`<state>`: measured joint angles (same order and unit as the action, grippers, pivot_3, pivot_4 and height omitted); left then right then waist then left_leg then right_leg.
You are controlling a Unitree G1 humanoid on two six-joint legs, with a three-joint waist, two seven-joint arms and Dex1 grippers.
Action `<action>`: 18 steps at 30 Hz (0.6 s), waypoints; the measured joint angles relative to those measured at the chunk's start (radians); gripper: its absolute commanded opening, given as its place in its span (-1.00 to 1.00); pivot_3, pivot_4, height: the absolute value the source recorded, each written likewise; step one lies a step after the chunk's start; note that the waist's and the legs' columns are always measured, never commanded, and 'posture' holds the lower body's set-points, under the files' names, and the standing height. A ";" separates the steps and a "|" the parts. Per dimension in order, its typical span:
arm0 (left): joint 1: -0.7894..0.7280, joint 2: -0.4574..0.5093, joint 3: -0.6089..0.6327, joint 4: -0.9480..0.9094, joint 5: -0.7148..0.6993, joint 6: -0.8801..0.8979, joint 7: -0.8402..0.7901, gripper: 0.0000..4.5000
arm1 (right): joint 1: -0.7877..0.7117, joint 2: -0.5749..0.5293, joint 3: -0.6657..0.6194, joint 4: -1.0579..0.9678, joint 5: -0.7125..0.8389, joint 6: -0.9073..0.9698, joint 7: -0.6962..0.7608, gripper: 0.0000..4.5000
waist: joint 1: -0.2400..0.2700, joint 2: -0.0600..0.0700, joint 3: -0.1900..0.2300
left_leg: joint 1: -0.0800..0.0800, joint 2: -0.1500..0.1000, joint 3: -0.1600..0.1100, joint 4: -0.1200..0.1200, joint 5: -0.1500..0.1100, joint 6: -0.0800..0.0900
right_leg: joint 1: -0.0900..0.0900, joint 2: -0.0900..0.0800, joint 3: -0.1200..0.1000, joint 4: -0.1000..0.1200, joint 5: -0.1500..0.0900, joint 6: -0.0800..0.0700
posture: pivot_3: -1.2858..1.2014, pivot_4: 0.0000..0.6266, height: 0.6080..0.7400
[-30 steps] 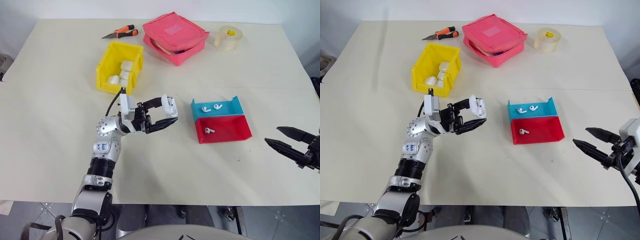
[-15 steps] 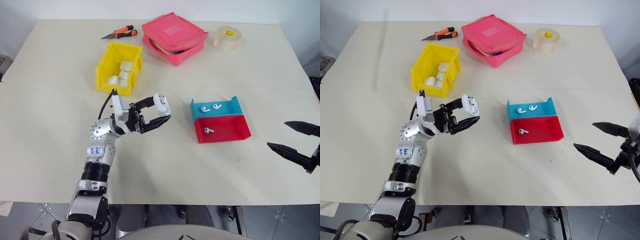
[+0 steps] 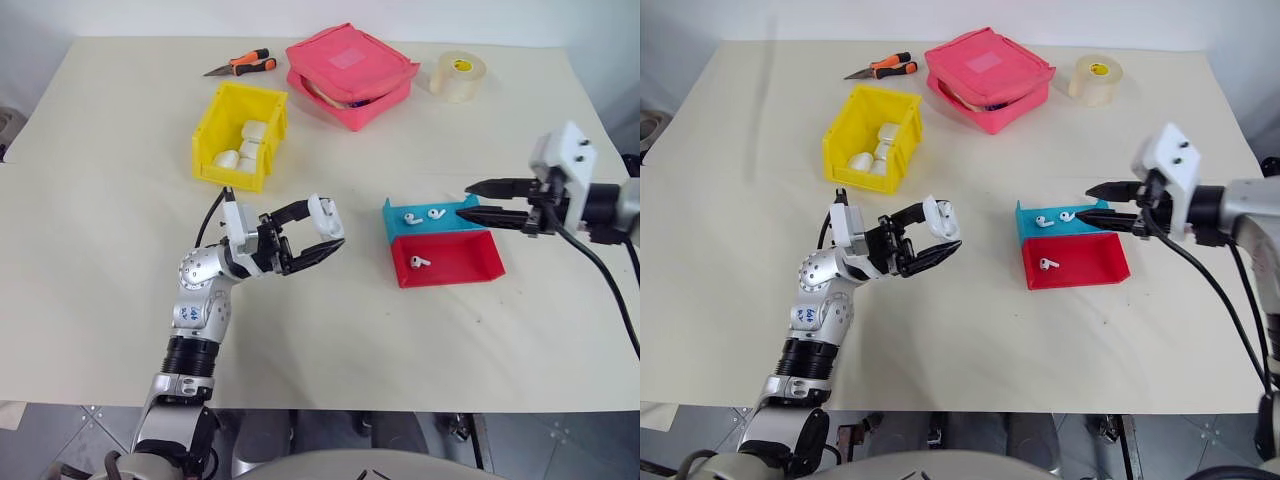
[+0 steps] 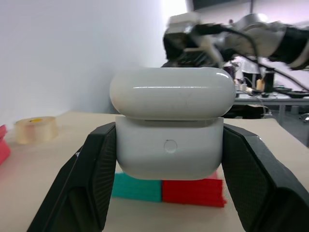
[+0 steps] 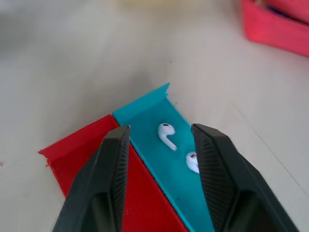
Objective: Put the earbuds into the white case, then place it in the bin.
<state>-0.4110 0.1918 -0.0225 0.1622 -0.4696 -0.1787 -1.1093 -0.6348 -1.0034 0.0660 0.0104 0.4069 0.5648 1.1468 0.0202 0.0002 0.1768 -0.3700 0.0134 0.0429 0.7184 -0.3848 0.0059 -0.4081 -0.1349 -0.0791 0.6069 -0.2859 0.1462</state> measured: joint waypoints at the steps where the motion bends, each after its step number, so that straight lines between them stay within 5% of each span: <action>1: 0.006 -0.003 -0.008 -0.011 0.000 0.004 -0.002 0.25 | -0.033 0.008 0.040 0.027 -0.030 0.000 0.014 -0.01 | 0.001 0.000 0.000 | 0.000 0.000 0.000 0.000 0.000 0.000 | 0.000 0.000 0.000 0.000 0.000 0.000 | 0.03 -0.52 1.00; 9: 0.046 0.003 -0.036 -0.081 -0.002 0.026 0.003 0.25 | -0.259 0.128 0.296 0.274 -0.262 0.002 0.100 -0.01 | -0.004 0.000 0.000 | 0.000 0.000 0.000 0.000 0.000 0.000 | 0.000 0.000 0.000 0.000 0.000 0.000 | 0.03 -0.52 1.00; 18: 0.051 0.037 -0.011 -0.090 -0.011 0.047 0.017 0.25 | -0.422 0.283 0.368 0.521 -0.413 -0.022 0.115 -0.01 | -0.020 0.000 0.000 | -0.001 0.000 0.000 0.000 0.000 0.000 | -0.001 0.000 0.000 0.000 0.000 0.000 | 0.03 -0.52 1.00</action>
<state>-0.3601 0.2290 -0.0334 0.0727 -0.4806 -0.1319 -1.0925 -1.0572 -0.7202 0.4344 0.5313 -0.0063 0.5428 1.2616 0.0001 0.0004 0.1768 -0.3708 0.0135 0.0427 0.7182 -0.3847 0.0056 -0.4089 -0.1349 -0.0795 0.6071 -0.2859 0.1461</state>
